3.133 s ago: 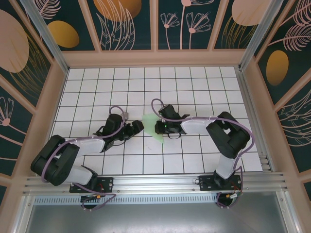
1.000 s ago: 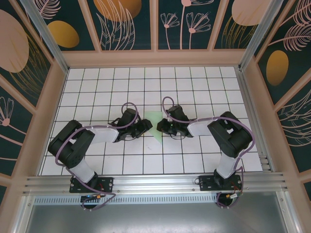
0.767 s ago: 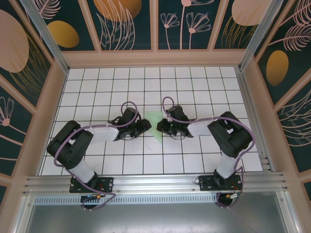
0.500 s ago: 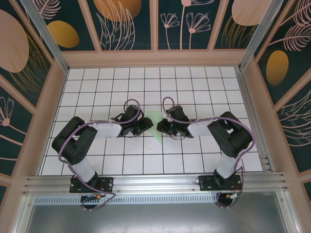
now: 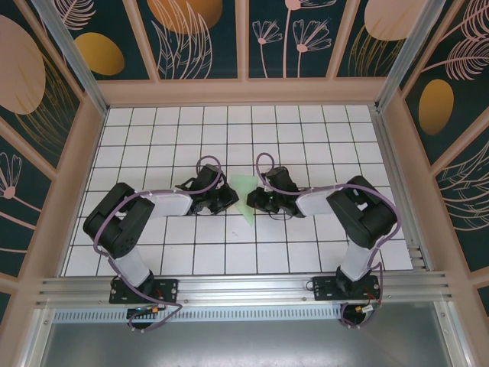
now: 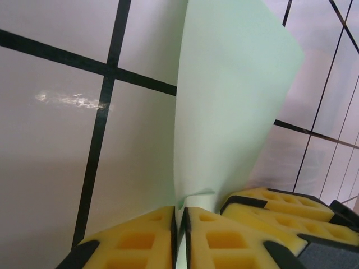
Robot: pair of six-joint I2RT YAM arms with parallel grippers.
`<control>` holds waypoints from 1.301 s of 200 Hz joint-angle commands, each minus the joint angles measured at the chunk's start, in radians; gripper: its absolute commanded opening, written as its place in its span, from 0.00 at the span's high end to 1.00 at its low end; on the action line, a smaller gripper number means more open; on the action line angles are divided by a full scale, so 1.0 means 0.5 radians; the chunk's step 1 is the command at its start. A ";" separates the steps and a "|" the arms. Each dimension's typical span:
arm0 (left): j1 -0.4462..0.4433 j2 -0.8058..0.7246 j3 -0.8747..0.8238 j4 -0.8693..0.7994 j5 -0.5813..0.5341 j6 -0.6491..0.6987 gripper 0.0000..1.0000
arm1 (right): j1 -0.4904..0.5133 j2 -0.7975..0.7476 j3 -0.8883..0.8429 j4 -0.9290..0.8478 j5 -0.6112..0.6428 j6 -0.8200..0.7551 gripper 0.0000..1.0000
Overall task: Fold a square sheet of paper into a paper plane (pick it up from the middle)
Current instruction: Fold the wing for the fifth time at the center of the table.
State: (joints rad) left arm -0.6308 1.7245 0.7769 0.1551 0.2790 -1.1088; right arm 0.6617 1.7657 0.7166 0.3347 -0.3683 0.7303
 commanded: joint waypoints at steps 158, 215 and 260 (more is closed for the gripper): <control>-0.011 -0.164 0.008 -0.137 -0.130 -0.037 0.97 | 0.521 -0.557 -0.268 0.134 0.893 -1.171 0.54; -0.010 -0.169 0.062 -0.197 -0.136 -0.065 0.96 | 0.638 -0.389 -0.304 0.286 0.927 -1.369 0.54; -0.009 -0.196 0.081 -0.240 -0.141 -0.097 0.94 | 0.703 -0.248 -0.277 0.431 0.990 -1.437 0.56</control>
State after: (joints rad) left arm -0.6308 1.6520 0.7876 0.0750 0.2226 -1.1381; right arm 0.9981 1.5963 0.5747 0.4686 0.0830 0.0566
